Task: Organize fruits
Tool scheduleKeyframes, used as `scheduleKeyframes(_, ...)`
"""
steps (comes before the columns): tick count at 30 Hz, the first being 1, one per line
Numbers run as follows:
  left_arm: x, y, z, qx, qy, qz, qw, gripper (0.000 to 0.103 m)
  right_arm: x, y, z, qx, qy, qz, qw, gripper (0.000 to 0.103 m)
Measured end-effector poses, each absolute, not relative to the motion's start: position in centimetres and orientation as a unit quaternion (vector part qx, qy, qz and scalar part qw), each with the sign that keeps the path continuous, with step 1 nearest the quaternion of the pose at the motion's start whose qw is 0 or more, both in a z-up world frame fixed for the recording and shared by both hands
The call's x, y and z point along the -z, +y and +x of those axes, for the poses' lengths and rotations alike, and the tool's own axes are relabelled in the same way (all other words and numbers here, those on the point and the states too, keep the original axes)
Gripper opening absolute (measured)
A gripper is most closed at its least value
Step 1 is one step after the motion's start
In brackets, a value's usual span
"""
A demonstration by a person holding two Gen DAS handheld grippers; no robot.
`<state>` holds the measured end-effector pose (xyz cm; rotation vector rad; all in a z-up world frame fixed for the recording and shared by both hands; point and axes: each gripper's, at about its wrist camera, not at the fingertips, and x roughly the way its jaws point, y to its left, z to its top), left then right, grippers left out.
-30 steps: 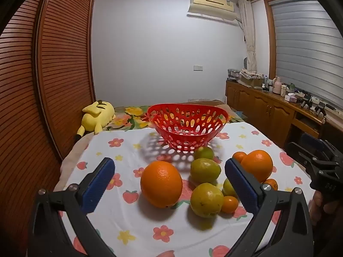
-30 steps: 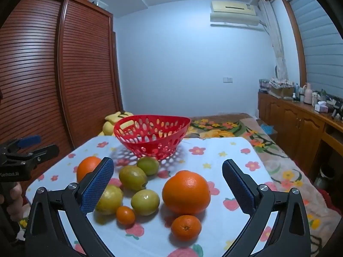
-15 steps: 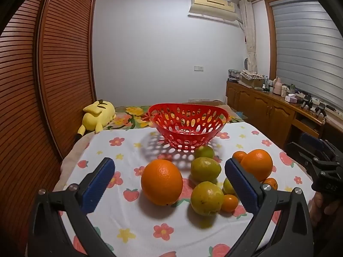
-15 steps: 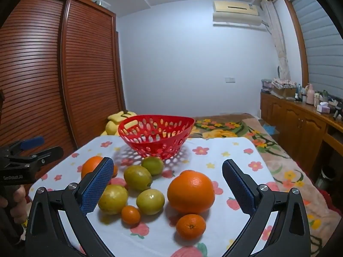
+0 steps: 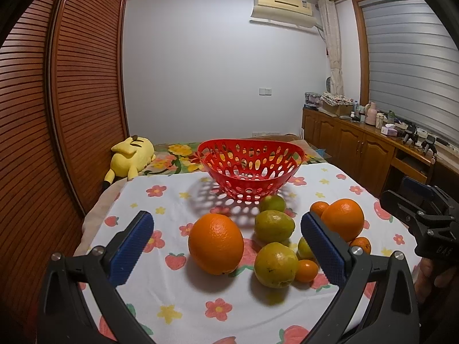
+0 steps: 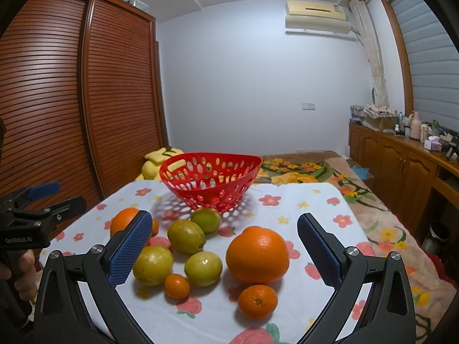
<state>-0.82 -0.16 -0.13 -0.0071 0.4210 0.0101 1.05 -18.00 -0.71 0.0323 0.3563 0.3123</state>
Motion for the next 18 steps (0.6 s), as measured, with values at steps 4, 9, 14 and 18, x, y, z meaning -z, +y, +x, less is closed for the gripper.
scheduleKeyframes(4, 0.02, -0.21, -0.85, -0.004, 0.208, -0.003, 0.978, 0.103, 0.73, -17.93, 1.08, -0.155, 0.178, 0.016, 0.972, 0.103)
scheduleKeyframes(9, -0.07, -0.25, -0.98, -0.004, 0.205, -0.004, 0.979, 0.103, 0.88, -17.98, 1.24, -0.153, 0.179, 0.015, 0.972, 0.103)
scheduleKeyframes(14, -0.36, -0.19, -0.97, -0.003, 0.204, -0.006, 0.979, 0.103, 0.88, -17.99, 1.24, -0.153, 0.178, 0.016, 0.972, 0.103)
scheduleKeyframes(18, -0.52, -0.17, -1.08, -0.002, 0.202, -0.007, 0.979, 0.103, 0.88, -17.98, 1.22, -0.153, 0.178, 0.015, 0.972, 0.103)
